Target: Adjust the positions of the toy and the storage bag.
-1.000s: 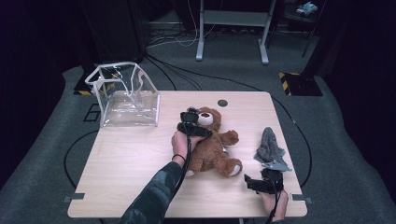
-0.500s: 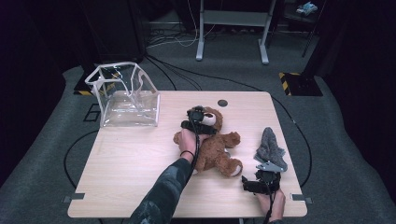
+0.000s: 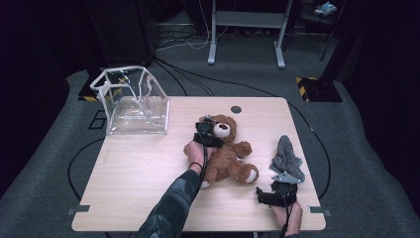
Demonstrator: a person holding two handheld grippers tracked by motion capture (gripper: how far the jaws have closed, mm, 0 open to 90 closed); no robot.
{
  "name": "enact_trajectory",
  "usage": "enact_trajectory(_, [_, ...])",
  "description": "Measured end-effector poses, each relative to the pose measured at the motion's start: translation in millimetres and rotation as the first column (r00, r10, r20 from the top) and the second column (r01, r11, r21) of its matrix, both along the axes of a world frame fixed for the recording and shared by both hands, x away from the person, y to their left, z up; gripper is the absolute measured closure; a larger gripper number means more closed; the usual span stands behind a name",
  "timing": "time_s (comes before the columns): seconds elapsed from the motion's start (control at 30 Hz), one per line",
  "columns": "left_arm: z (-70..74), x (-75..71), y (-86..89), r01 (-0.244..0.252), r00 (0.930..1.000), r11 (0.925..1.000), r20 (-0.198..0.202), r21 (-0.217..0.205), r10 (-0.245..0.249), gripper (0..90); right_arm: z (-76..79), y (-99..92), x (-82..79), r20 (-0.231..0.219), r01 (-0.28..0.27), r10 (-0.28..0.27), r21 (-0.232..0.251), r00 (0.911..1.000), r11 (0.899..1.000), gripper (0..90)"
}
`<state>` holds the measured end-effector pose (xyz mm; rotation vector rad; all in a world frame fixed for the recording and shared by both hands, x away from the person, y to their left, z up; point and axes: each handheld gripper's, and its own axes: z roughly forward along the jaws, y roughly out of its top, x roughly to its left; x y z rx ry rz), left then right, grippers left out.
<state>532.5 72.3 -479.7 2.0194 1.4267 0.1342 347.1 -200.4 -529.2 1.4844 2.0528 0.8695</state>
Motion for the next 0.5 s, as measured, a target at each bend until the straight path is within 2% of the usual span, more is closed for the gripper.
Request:
enact_trajectory(0.17, [3.1, -8.1, 6.0, 0.018, 0.9977, 0.9993, 0.066, -0.033, -0.016, 46.0, -0.2, -0.4, -0.3, 0.002, -0.001, 0.001, 0.003, 1.0, 1.0, 5.4])
enact_trajectory(0.3, [6.0, -14.7, 13.5, 0.027, 0.9933, 0.9964, 0.114, -0.081, -0.017, 47.9, -0.3, -1.0, -0.3, 0.003, -0.008, 0.008, 0.005, 1.0, 1.0, 5.7])
enact_trajectory(0.37, [10.7, -20.2, 16.3, 0.031, 0.9866, 0.995, 0.163, -0.095, -0.015, 49.0, -0.4, -1.1, -0.3, 0.006, -0.005, 0.005, 0.007, 1.0, 1.0, 5.9])
enact_trajectory(0.4, [13.3, -23.0, 17.3, 0.039, 0.9811, 0.9935, 0.193, -0.106, -0.018, 49.2, -0.4, -1.1, -0.3, 0.006, -0.005, 0.005, 0.008, 1.0, 1.0, 6.0])
enact_trajectory(0.47, [19.1, -28.0, 18.1, 0.047, 0.9704, 0.9943, 0.24, -0.096, -0.023, 49.7, -0.5, -1.1, -0.4, 0.007, -0.005, 0.005, 0.008, 1.0, 1.0, 5.9])
enact_trajectory(0.5, [22.1, -30.3, 18.8, 0.053, 0.9638, 0.9931, 0.265, -0.104, -0.024, 49.7, -0.6, -1.1, -0.3, 0.009, -0.005, 0.005, 0.007, 1.0, 1.0, 5.9])
